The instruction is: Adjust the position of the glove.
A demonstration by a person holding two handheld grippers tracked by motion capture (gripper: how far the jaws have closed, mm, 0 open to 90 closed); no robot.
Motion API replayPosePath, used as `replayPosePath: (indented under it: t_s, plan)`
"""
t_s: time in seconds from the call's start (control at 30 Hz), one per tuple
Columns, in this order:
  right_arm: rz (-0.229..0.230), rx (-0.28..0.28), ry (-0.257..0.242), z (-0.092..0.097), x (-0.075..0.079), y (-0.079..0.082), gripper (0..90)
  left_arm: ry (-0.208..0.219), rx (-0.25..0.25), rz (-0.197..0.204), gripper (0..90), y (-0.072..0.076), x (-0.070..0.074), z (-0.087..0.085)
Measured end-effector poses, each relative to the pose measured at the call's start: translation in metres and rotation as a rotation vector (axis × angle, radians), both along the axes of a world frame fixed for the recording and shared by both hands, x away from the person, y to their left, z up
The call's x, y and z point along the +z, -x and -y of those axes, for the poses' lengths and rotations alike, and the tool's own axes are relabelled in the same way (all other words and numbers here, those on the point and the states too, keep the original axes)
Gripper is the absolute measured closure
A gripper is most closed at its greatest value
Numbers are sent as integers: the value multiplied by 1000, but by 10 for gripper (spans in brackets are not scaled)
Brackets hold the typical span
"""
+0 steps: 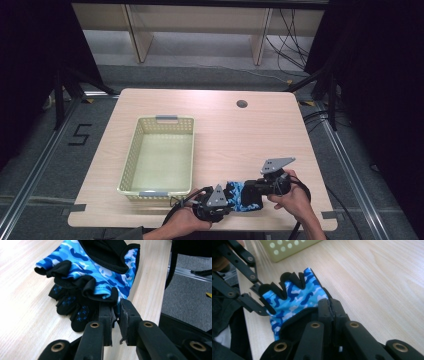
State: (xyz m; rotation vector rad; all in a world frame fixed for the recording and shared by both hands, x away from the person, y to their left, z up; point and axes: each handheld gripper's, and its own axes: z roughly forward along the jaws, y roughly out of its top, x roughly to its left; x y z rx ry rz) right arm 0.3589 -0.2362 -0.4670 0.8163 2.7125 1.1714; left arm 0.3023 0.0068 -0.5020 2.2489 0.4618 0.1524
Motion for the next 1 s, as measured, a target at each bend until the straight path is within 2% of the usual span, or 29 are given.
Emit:
replayPosePath:
  t_s: [0.03,0.07,0.1,0.13,0.17,0.2,0.3,0.33,0.47,0.5,0.53,0.57,0.63,0.73,0.77,0.8,0.83,0.87,0.9,0.93,0.97,1.0]
  plan:
    - [-17,-10,0,-2,-2,0,891,-13,3,3,790,-1,-1,-1]
    - [-2,-3,15,-2,-5,-3,889,-27,-21,10,784,-2,-1,-2]
    - [-2,-3,15,-2,-5,-3,889,-27,-21,10,779,-2,-1,-2]
    - [-23,-8,20,-5,-11,-6,887,0,14,-10,768,1,-4,1]
    - [-38,-5,26,-6,-13,-6,886,-34,-7,7,762,1,-3,0]
    - [-31,-8,33,-6,-16,-8,884,-36,-18,18,756,1,-3,0]
    - [-40,-10,43,-7,-21,-9,873,-45,-24,14,710,1,-2,-2]
    - [-41,-21,42,-8,-22,-8,868,-41,-2,0,692,3,-2,-4]
    - [-24,-13,66,-8,-24,-9,852,-31,11,-17,608,9,0,-12]
    - [-31,-21,60,-9,-24,-9,842,-26,18,-15,598,10,1,-14]
    - [-34,-26,58,-10,-24,-8,827,-47,2,4,579,10,3,-17]
    - [-30,-28,58,-10,-24,-8,815,-38,18,-6,549,12,4,-19]
    - [-15,-25,75,-9,-23,-9,771,-25,34,4,528,13,6,-25]
    - [-2,-87,52,-6,-20,-6,663,-22,53,11,486,14,10,-30]
    - [-2,-87,52,-6,-20,-6,663,-22,53,11,471,14,10,-30]
    - [8,-149,15,0,-14,-2,618,-27,59,32,469,13,12,-31]
    - [-4,-184,2,4,-9,1,604,-18,57,28,462,12,12,-30]
    - [-4,-184,2,4,-9,1,604,-18,57,28,461,12,12,-30]
    - [-2,-220,-13,8,-6,5,598,-22,63,40,461,11,14,-30]
    - [-9,-286,-21,17,-1,13,599,-20,53,47,466,10,17,-29]
    - [-21,-319,-29,22,0,17,603,-10,59,53,466,10,18,-27]
    - [-26,-351,-30,26,1,21,603,-19,50,66,467,9,19,-27]
